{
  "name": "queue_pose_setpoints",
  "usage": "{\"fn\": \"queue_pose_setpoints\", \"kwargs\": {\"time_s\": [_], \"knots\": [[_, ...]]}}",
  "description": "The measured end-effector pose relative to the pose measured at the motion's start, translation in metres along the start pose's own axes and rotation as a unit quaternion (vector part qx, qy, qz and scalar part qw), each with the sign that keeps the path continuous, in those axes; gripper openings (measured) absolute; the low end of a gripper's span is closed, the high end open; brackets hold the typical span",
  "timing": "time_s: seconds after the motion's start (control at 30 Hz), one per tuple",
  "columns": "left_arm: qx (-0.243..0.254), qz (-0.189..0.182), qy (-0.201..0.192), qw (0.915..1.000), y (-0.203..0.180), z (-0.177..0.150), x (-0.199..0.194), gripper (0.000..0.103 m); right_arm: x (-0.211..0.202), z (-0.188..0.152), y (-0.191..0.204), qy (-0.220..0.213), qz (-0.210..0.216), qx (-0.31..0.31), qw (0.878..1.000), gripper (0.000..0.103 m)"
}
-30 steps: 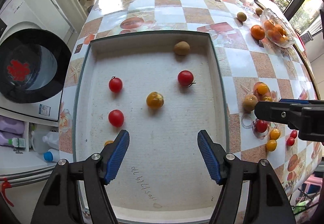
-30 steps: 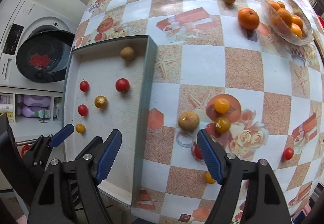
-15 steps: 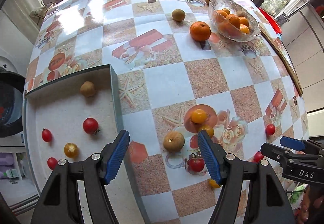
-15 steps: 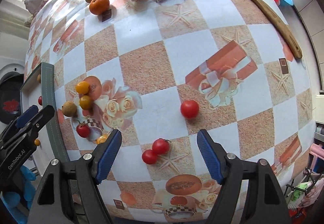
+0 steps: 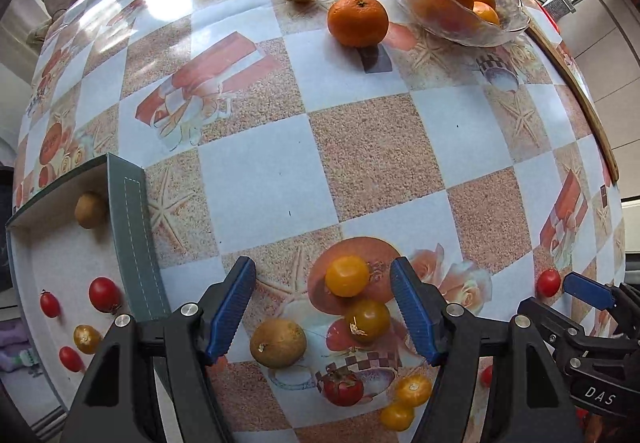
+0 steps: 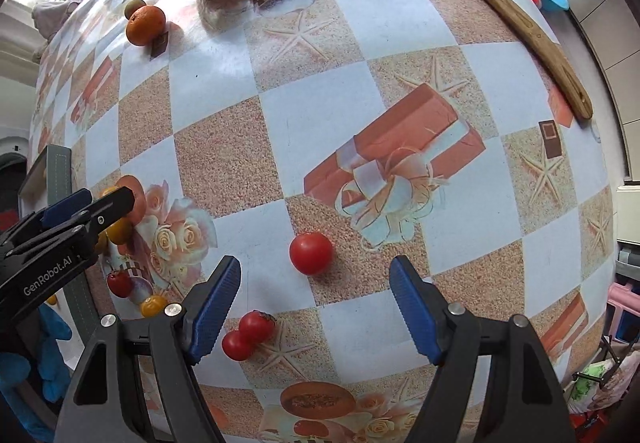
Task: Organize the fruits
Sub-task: 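Grasp a yellow cherry tomato with the left tool while the right tool grasps a red tomato, then lift both held tomatoes and carry them over the white tray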
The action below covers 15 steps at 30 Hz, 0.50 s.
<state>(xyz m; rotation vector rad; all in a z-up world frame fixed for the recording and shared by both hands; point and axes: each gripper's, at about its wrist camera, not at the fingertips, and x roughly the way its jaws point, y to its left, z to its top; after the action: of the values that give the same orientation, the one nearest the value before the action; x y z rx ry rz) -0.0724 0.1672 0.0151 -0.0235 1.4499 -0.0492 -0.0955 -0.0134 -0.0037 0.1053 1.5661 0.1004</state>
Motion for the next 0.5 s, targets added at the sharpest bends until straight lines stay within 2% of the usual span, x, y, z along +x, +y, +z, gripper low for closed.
{"fn": "queue_pose_setpoints", "kwargs": {"time_s": [0.1, 0.2, 0.27, 0.3, 0.37, 0.43, 0.5], "knots": [[0.004, 0.010, -0.001, 0.9999, -0.004, 0.000, 0.001, 0.071, 0.002, 0.001, 0.006, -0.004, -0.014, -0.010, 1.000, 0.078], [0.007, 0.013, -0.005, 0.9999, -0.007, 0.000, 0.000, 0.063, -0.002, -0.004, 0.019, -0.009, -0.029, -0.018, 0.999, 0.066], [0.009, 0.013, -0.007, 0.9999, -0.010, 0.000, -0.001, 0.049, -0.003, -0.003, 0.023, -0.011, -0.038, -0.024, 0.999, 0.052], [0.009, 0.010, -0.008, 0.9999, -0.011, -0.002, -0.003, 0.044, -0.004, -0.004, 0.025, -0.012, -0.040, -0.027, 0.999, 0.049], [0.008, -0.005, -0.010, 0.9999, -0.013, 0.001, -0.007, 0.031, -0.006, -0.003, 0.028, -0.013, -0.041, -0.033, 0.999, 0.035], [0.004, -0.024, -0.010, 0.9996, -0.010, 0.001, -0.011, 0.023, -0.006, 0.002, 0.028, -0.012, -0.034, -0.033, 0.999, 0.025], [-0.004, -0.037, -0.012, 0.9992, -0.006, 0.000, -0.016, 0.023, -0.008, 0.003, 0.024, -0.010, -0.020, -0.024, 0.999, 0.023]]}}
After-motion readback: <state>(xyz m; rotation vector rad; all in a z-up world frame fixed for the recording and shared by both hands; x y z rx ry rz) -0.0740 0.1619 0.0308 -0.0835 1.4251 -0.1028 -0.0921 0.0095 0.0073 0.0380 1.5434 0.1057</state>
